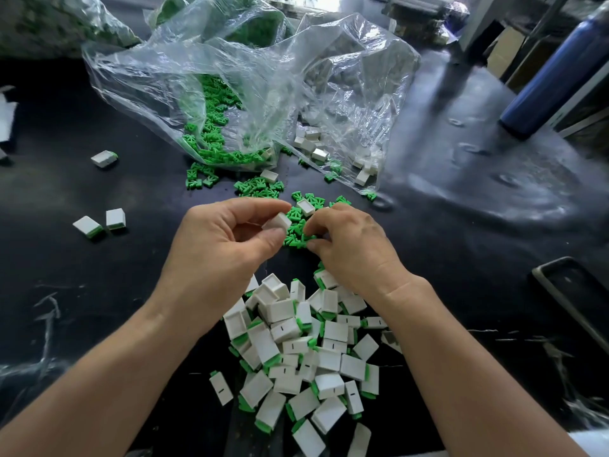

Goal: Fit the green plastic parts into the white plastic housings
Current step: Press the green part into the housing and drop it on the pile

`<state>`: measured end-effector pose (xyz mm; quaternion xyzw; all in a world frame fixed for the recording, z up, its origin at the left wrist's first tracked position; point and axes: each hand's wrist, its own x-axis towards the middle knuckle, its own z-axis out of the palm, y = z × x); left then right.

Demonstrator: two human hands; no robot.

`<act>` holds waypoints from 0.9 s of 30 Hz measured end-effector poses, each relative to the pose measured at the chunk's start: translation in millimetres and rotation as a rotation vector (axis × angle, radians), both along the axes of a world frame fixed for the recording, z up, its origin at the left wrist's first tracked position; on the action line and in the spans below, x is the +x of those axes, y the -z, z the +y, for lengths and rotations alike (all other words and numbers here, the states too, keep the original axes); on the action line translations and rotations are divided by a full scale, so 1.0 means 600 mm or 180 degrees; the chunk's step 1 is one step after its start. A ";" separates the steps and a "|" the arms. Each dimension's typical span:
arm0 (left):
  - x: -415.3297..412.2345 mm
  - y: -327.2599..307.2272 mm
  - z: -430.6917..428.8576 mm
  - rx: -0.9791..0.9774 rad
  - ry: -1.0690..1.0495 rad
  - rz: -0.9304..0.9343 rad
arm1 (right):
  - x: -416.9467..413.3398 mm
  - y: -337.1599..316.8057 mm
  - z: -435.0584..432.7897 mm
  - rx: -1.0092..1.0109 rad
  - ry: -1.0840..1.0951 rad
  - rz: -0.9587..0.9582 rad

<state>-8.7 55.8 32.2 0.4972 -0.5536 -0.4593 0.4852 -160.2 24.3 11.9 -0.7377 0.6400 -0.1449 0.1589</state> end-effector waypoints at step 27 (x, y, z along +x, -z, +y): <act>0.004 0.000 0.000 0.0151 0.0020 0.0221 | -0.012 -0.042 0.008 -0.0018 -0.0006 -0.2383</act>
